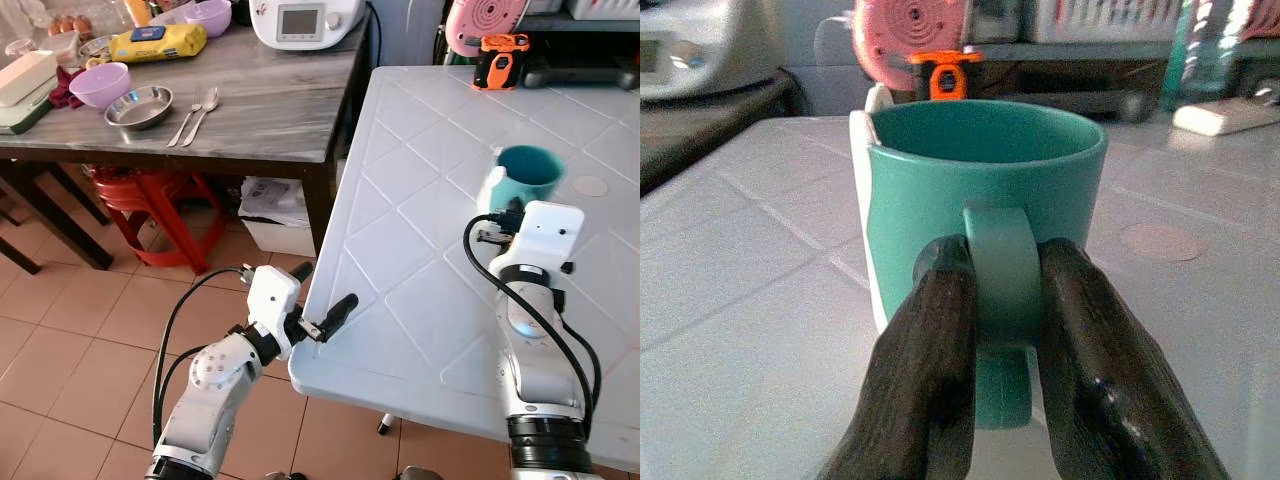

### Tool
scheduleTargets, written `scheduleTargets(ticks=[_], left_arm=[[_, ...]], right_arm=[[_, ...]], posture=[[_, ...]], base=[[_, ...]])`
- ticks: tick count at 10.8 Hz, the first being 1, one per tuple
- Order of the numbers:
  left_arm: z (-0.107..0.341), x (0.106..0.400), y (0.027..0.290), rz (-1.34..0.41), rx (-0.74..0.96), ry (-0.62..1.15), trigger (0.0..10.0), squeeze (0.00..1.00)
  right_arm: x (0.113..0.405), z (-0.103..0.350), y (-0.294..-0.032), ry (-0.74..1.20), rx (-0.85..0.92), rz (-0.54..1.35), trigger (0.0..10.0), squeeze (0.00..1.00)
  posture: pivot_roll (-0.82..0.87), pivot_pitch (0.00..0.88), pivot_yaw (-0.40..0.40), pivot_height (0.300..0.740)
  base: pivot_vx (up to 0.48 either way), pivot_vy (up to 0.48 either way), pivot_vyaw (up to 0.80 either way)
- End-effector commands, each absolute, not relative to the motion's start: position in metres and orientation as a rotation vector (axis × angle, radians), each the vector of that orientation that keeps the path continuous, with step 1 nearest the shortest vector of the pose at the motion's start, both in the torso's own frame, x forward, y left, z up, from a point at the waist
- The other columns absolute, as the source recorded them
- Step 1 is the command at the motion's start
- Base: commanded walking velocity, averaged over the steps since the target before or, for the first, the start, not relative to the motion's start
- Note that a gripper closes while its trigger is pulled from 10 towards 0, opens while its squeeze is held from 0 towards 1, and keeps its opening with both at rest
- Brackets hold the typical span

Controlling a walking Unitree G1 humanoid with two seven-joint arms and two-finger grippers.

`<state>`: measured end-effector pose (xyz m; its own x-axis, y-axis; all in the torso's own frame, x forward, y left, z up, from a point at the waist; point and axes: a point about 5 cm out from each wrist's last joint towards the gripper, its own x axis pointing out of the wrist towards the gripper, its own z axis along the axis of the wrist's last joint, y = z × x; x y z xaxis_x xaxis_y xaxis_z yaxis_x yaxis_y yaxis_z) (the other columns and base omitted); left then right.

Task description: Setting the table

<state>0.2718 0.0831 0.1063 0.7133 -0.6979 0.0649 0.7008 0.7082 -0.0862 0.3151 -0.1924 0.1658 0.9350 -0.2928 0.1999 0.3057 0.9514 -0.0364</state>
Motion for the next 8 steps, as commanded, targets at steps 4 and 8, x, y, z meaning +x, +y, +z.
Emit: scheduleTargets(ticks=[4,8], left_arm=[[0.119,0.273,0.088,-0.794,-0.156,-0.069,10.0,0.0],[0.116,0.299,0.111,-0.447,-0.089,-0.043,10.0,0.0]], right_arm=[[0.312,0.16,-0.17,-0.169,-0.015,-0.144,0.0,0.0],[0.31,0.156,-0.163,-0.117,-0.035,-0.057,10.0,0.0]], posture=[[-0.12,0.103,0.121,0.74],[-0.11,0.088,0.128,0.74]], base=[[0.0,0.0,0.0],[0.0,0.0,0.0]])
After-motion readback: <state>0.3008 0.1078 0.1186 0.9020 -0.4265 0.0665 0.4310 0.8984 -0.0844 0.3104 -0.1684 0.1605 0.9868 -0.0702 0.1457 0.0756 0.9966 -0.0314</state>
